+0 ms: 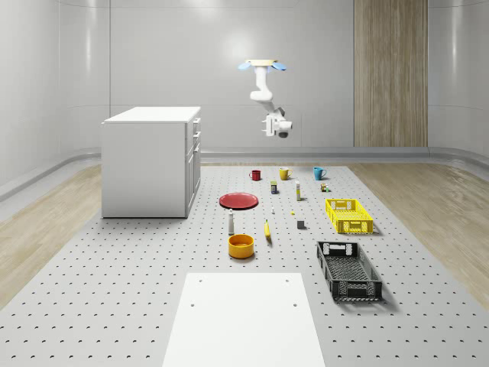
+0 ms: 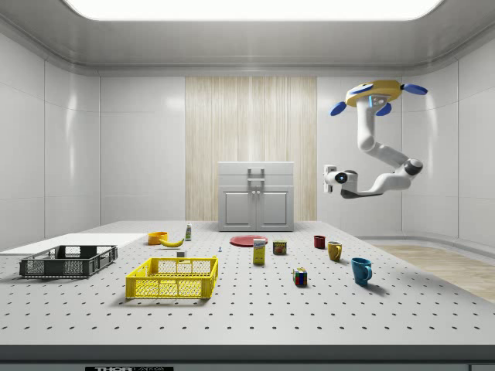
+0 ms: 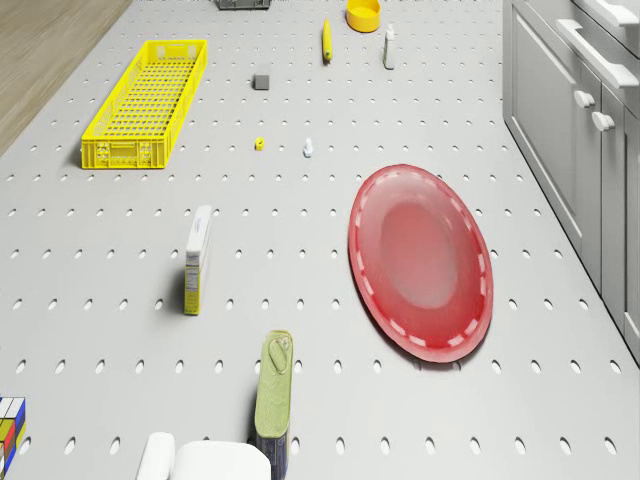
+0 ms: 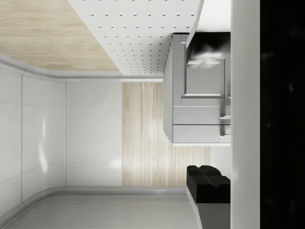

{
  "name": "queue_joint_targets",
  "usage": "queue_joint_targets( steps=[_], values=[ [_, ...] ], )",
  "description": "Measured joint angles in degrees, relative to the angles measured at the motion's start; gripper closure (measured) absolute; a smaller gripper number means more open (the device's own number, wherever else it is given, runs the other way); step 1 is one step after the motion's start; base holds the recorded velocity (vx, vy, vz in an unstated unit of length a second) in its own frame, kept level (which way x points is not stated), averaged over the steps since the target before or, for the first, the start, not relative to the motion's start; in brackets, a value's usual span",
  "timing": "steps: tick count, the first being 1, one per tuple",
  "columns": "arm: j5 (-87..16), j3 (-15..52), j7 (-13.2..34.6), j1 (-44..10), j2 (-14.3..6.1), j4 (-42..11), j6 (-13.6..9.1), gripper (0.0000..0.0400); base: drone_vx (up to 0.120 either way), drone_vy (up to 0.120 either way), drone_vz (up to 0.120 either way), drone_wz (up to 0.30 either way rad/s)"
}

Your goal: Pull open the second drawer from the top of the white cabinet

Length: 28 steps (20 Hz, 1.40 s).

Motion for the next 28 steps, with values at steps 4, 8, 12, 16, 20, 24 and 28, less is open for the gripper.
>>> queue_joint_targets(
  steps=[4, 8, 12, 16, 20, 24, 28],
  values=[
    [-0.7, -0.4, 0.6, 0.9, -0.9, -0.1, 0.9, 0.0100, 0.120, -0.120, 0.000, 0.000],
    [-1.3, -0.7, 1.1, 1.8, -1.8, -0.2, 1.7, 0.0100, 0.120, -0.120, 0.000, 0.000],
    [-1.9, -1.0, 1.6, 2.7, -2.6, -0.3, 2.4, 0.0100, 0.120, -0.120, 0.000, 0.000],
    [-2.5, -1.3, 2.1, 3.4, -3.4, -0.4, 3.1, 0.0100, 0.120, -0.120, 0.000, 0.000],
    [-3.1, -1.6, 2.6, 4.2, -4.1, -0.5, 3.8, 0.0100, 0.120, -0.120, 0.000, 0.000],
    [-3.7, -1.8, 3.0, 4.8, -4.8, -0.6, 4.5, 0.0100, 0.120, -0.060, 0.000, 0.000],
    [-4.2, -2.0, 3.5, 5.5, -5.5, -0.7, 5.0, 0.0100, 0.120, -0.120, 0.000, 0.000]
  ],
)
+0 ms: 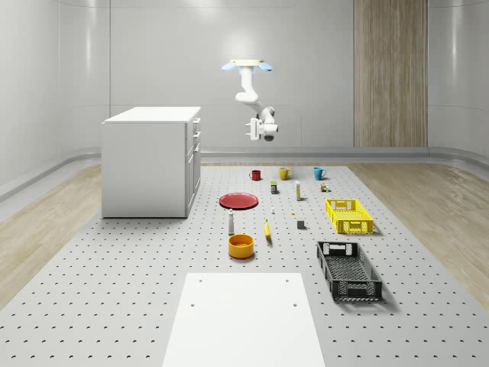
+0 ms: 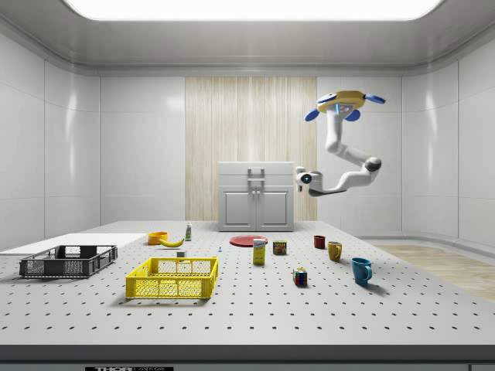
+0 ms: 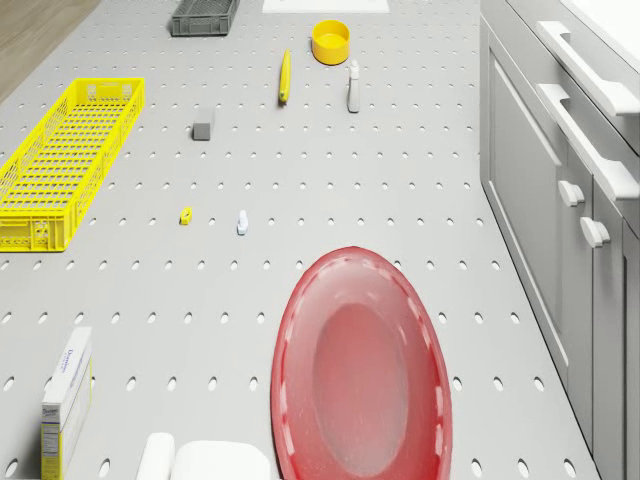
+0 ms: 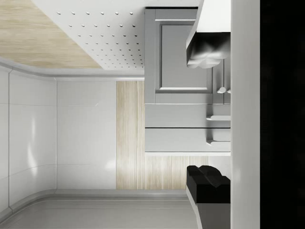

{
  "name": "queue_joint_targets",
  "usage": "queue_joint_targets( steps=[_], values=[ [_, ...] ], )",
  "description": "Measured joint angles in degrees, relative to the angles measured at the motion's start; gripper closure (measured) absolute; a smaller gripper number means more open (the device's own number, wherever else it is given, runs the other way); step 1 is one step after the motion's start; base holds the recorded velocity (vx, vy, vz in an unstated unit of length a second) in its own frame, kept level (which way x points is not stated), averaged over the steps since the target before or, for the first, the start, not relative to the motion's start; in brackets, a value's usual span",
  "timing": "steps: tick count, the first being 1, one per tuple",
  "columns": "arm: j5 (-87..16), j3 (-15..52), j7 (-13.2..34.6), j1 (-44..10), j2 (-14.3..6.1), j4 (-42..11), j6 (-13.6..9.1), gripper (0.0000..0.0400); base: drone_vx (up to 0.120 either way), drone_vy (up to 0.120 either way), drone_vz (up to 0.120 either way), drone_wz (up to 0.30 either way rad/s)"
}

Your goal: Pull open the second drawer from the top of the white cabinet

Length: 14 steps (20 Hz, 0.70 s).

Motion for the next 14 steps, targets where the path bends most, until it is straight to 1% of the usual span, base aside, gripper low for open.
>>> queue_joint_targets(
  steps=[14],
  values=[
    [-1.6, -0.6, 1.4, 1.9, -2.1, -0.3, 1.8, 0.0100, 0.120, -0.120, 0.000, 0.000]
  ],
)
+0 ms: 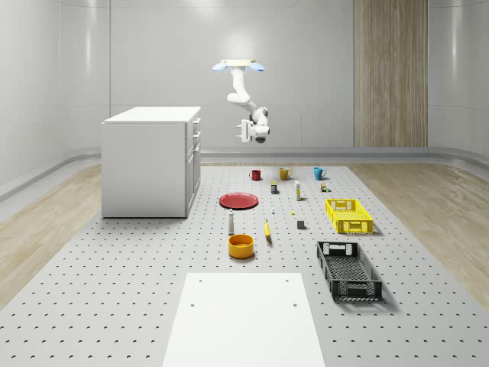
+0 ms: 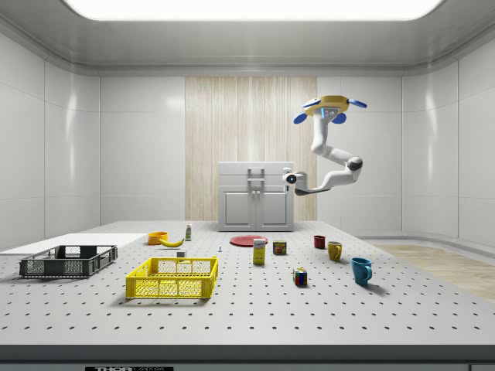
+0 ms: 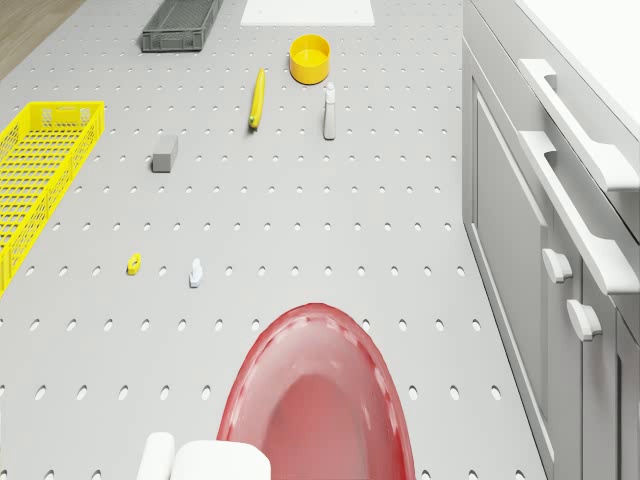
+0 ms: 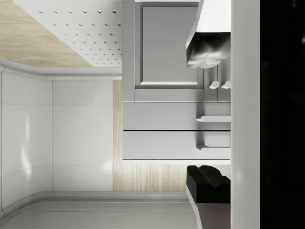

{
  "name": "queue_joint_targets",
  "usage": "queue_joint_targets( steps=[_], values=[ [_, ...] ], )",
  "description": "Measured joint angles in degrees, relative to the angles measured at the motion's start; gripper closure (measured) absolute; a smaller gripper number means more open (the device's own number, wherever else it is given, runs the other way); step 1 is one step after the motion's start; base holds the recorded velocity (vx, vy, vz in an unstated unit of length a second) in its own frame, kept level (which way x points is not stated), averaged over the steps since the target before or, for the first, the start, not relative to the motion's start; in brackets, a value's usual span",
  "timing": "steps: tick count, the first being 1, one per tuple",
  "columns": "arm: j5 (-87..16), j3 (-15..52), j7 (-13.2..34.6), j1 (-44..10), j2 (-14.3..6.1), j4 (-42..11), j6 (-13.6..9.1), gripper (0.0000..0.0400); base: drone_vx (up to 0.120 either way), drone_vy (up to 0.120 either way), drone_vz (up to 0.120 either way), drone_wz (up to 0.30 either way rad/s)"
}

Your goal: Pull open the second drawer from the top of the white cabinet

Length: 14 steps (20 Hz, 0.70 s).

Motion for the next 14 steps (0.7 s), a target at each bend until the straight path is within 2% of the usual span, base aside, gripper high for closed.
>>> queue_joint_targets(
  steps=[6, 10, 14],
  values=[
    [-0.6, -0.2, 0.5, 0.7, -0.8, -0.1, 0.6, 0.0100, 0.120, -0.120, 0.000, 0.000],
    [-1.0, -0.3, 0.8, 1.1, -1.2, -0.2, 1.0, 0.0100, 0.120, -0.030, 0.000, 0.000],
    [-1.3, -0.4, 1.1, 1.5, -1.6, -0.2, 1.4, 0.0100, 0.120, -0.120, 0.000, 0.000]
  ],
)
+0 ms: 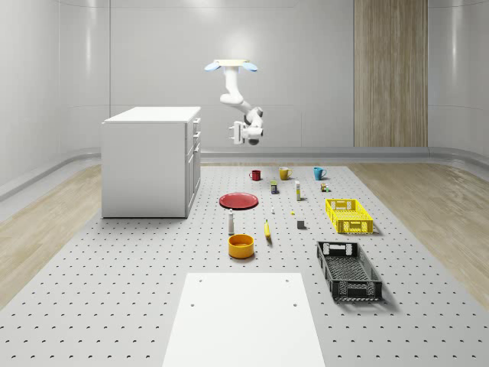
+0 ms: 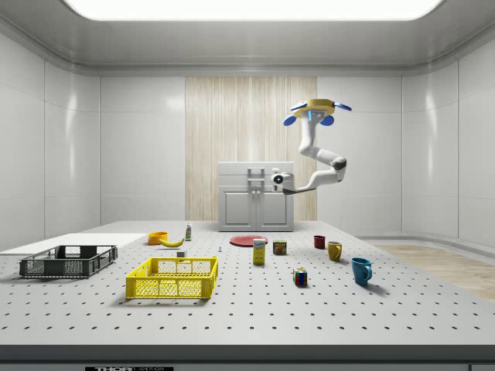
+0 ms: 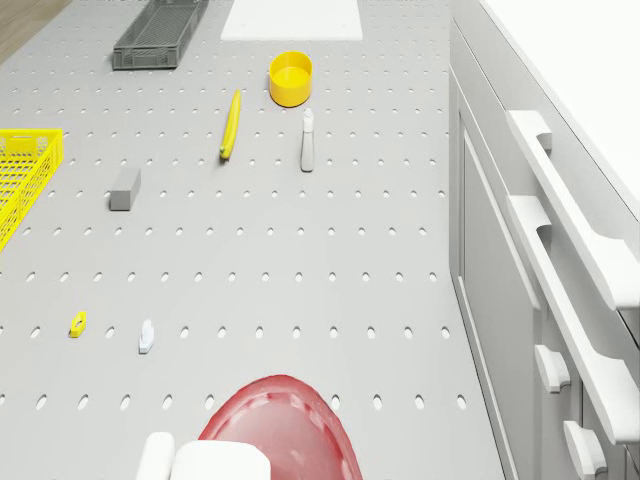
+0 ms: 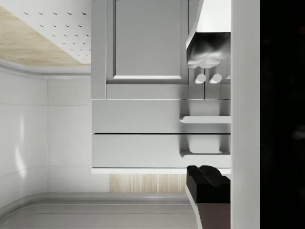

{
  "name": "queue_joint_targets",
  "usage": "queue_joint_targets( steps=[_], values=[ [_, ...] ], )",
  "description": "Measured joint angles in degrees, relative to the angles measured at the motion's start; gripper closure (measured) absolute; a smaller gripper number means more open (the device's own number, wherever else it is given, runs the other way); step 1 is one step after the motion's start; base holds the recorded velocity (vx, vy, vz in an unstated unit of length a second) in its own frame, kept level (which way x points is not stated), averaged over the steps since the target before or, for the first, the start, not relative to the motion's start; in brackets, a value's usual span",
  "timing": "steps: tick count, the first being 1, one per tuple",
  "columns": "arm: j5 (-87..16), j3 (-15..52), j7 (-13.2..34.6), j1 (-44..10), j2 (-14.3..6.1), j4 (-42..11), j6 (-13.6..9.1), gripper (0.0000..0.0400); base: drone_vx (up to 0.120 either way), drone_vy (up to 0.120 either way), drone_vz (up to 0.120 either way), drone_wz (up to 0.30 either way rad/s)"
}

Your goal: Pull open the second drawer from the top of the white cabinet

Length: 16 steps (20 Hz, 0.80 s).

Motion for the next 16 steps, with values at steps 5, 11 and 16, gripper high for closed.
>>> queue_joint_targets(
  steps=[5, 11, 16],
  values=[
    [-0.4, -0.1, 0.3, 0.4, -0.5, -0.1, 0.4, 0.0100, 0.120, -0.120, 0.000, 0.000],
    [-0.9, -0.3, 0.7, 0.9, -1.0, -0.1, 0.9, 0.0100, 0.120, -0.040, 0.000, 0.000],
    [-0.5, 0.5, 0.8, 1.3, -1.4, -0.9, 2.1, 0.0100, 0.016, 0.000, 0.000, 0.000]
  ],
)
